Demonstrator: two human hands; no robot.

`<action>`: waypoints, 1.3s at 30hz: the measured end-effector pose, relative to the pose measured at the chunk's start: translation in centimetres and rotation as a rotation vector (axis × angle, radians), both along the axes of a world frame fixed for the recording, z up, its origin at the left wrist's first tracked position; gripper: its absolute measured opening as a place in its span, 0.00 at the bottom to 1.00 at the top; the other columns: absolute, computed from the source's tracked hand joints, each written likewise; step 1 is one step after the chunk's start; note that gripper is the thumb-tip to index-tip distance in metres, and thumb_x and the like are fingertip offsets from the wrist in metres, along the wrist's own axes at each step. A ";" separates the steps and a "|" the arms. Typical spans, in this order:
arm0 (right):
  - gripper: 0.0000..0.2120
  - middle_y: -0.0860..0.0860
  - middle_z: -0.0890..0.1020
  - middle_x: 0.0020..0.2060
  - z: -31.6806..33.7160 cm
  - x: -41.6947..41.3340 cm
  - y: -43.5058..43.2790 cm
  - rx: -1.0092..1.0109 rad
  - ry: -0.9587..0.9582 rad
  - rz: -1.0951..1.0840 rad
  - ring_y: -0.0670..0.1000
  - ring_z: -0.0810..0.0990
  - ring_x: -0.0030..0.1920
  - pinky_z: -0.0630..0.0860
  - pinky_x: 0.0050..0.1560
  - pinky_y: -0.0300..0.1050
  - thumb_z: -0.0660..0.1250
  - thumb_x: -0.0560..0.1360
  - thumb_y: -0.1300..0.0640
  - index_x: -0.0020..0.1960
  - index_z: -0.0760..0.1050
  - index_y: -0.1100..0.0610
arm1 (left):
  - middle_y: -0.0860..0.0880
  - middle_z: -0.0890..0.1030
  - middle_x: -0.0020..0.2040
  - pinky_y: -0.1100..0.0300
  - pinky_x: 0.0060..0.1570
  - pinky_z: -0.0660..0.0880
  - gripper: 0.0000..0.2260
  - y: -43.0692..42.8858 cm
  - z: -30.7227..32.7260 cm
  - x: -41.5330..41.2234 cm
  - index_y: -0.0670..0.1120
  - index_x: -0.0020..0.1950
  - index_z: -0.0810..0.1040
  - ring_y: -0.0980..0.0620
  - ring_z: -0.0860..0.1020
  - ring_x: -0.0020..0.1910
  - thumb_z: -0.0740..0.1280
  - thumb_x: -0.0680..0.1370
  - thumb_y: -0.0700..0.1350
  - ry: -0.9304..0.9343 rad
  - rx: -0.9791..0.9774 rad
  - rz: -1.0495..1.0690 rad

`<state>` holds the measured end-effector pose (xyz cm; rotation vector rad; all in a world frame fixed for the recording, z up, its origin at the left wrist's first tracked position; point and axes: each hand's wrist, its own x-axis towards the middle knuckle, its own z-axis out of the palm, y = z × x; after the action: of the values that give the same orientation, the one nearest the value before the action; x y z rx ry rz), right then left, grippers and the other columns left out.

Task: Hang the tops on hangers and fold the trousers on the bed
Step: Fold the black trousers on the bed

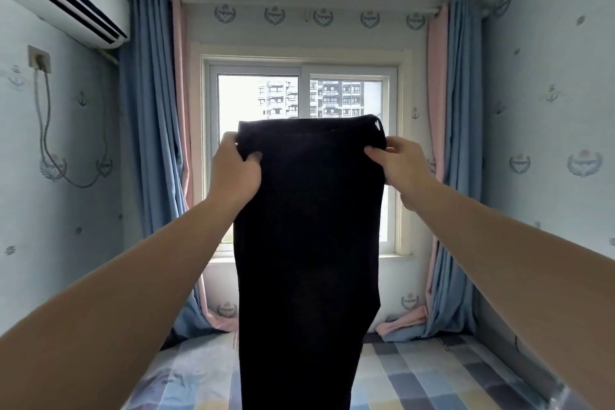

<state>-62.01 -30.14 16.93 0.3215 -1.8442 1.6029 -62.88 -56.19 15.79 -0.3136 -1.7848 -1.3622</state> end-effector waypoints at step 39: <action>0.04 0.51 0.87 0.41 -29.5 -9.8 -15.8 0.126 -0.535 0.058 0.55 0.86 0.48 0.82 0.50 0.52 0.72 0.77 0.57 0.44 0.83 0.55 | 0.51 0.81 0.48 0.51 0.52 0.78 0.06 -15.9 -30.9 -7.1 0.47 0.56 0.75 0.49 0.81 0.50 0.67 0.81 0.43 -0.653 0.116 0.005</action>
<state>-71.84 -45.89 -12.54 -0.0081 -2.3577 1.7310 -69.94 -72.10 -15.12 0.2314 -2.2024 -1.6792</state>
